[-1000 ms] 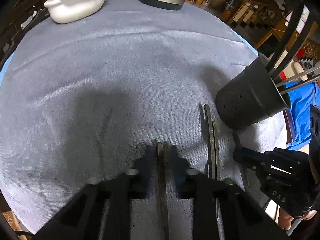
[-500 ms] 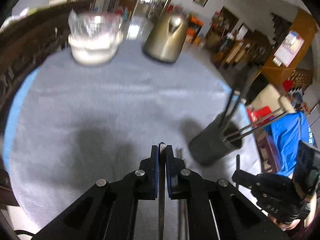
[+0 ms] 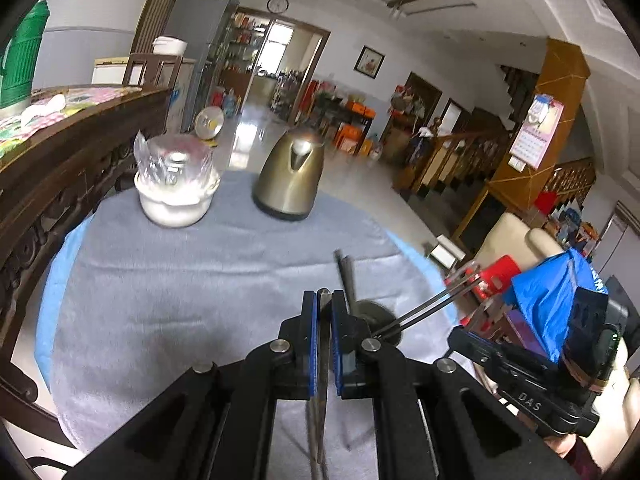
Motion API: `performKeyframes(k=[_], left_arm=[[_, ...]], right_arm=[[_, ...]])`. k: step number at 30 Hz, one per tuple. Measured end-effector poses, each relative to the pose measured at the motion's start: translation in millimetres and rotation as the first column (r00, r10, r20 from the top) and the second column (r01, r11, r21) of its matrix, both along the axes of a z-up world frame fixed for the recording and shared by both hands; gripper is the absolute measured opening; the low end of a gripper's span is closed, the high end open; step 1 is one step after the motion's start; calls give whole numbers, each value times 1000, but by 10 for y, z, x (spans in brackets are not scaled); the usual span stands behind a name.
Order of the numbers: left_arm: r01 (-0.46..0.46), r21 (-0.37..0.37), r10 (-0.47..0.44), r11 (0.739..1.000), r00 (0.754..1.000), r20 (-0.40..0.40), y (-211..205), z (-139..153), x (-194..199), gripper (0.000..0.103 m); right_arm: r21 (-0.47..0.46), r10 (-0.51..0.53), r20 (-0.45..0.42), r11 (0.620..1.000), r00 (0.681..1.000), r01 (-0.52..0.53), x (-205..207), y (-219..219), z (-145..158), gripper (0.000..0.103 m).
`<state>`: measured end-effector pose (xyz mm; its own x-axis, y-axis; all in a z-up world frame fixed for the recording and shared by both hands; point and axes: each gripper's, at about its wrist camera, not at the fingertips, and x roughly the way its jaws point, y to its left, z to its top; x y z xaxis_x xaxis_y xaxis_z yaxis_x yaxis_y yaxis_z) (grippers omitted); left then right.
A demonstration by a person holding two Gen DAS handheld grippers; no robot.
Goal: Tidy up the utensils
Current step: 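Lift both held chopsticks upright and carry them over the grey cup, then lower both chopsticks into the grey cup and open both tools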
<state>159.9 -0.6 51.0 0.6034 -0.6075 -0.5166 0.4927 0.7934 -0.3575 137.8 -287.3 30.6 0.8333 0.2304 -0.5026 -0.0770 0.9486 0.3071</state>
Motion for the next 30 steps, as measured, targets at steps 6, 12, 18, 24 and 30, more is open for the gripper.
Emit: performKeyframes(k=[6,12,18,24,30], left_arm=[[2,-25,0,1000,999,48,-66,196,-65,7],[1,-37,3,999,994,108,-173,436,-69,7],[-3,-51,12,999,986,163,-343,615,-35,7],[-11,-63,24,998,977,211,-497,771,-14,7],[-23,-91,45,996,968,247,-609,890,32,7]], right_arm=[[25,-47,64,999,997,46,-47,-76,149,6],[29,-88,123,996,989,85,-46,-207,357,6],[34,-133,169,991,977,129,-36,-363,553,6],[35,-185,234,983,955,181,-80,-466,730,6],[36,-255,270,966,928,255,-102,-550,753,6]])
